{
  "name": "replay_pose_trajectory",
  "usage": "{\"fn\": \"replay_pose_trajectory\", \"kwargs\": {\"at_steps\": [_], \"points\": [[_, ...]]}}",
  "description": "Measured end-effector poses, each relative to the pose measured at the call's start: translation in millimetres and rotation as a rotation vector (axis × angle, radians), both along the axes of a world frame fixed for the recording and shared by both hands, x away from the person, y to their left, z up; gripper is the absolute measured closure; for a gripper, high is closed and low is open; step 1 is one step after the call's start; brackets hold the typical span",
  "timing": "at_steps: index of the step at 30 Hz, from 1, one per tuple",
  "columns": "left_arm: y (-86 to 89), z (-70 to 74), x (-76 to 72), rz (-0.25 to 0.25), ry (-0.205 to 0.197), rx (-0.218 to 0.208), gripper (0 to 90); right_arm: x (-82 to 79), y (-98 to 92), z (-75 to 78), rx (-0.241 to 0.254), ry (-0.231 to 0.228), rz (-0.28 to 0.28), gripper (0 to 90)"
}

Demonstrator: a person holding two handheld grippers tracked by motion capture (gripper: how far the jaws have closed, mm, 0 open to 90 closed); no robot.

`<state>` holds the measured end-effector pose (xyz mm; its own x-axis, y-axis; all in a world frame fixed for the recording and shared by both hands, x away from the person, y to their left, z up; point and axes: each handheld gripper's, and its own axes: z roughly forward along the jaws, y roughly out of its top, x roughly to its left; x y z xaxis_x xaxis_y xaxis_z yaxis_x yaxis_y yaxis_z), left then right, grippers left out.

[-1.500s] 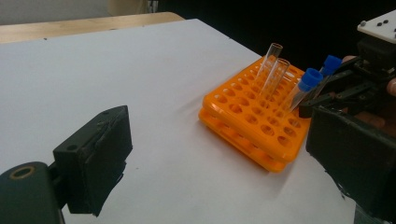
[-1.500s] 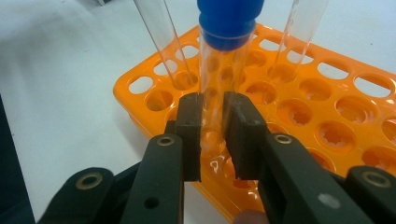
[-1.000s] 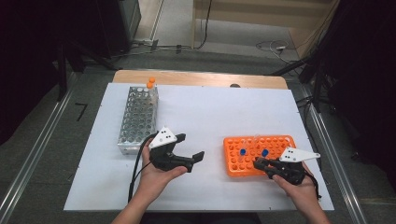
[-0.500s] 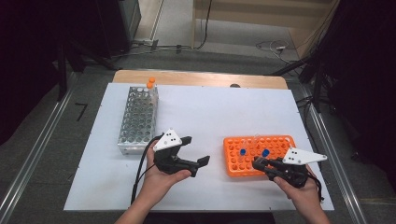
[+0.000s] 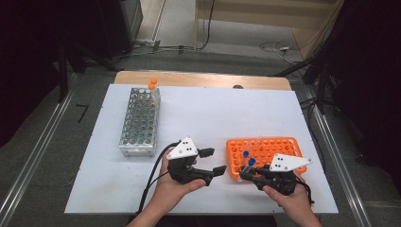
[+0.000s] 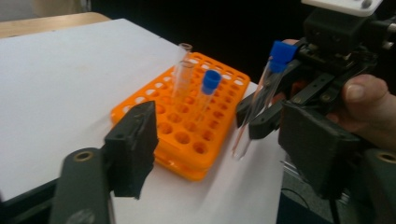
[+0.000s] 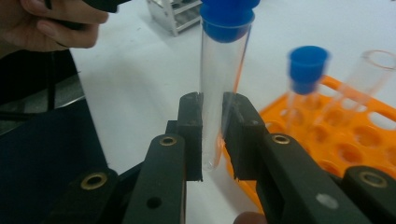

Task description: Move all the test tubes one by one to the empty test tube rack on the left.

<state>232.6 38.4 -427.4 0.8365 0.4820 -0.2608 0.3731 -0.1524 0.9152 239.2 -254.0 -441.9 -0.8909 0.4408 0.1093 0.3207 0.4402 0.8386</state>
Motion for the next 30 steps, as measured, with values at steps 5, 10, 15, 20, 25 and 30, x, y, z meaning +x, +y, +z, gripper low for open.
{"fn": "replay_pose_trajectory", "kwargs": {"at_steps": [5,10,15,20,25,30], "points": [[-11.3,-1.2,-1.7,-0.069,0.008,-0.001,41.9,-4.9,12.7,0.1,-0.003,0.009,0.038,74.8],[-19.8,-3.9,-3.6,-0.123,0.019,0.000,51.0,-7.8,22.3,-1.3,-0.012,0.016,0.064,74.7],[-26.5,-4.3,-5.1,-0.149,0.021,0.007,57.7,-10.2,28.8,-2.4,-0.015,0.021,0.083,74.7],[-31.4,-4.7,-6.4,-0.165,0.016,0.015,67.3,-12.1,33.4,-3.2,-0.018,0.025,0.100,74.7],[-32.7,-4.4,-7.5,-0.164,-0.004,0.033,73.3,-12.7,35.1,-3.9,-0.021,0.028,0.109,74.7],[-32.4,-4.0,-8.7,-0.143,-0.032,0.050,76.4,-11.1,34.5,-5.4,-0.011,0.040,0.112,74.5]]}}
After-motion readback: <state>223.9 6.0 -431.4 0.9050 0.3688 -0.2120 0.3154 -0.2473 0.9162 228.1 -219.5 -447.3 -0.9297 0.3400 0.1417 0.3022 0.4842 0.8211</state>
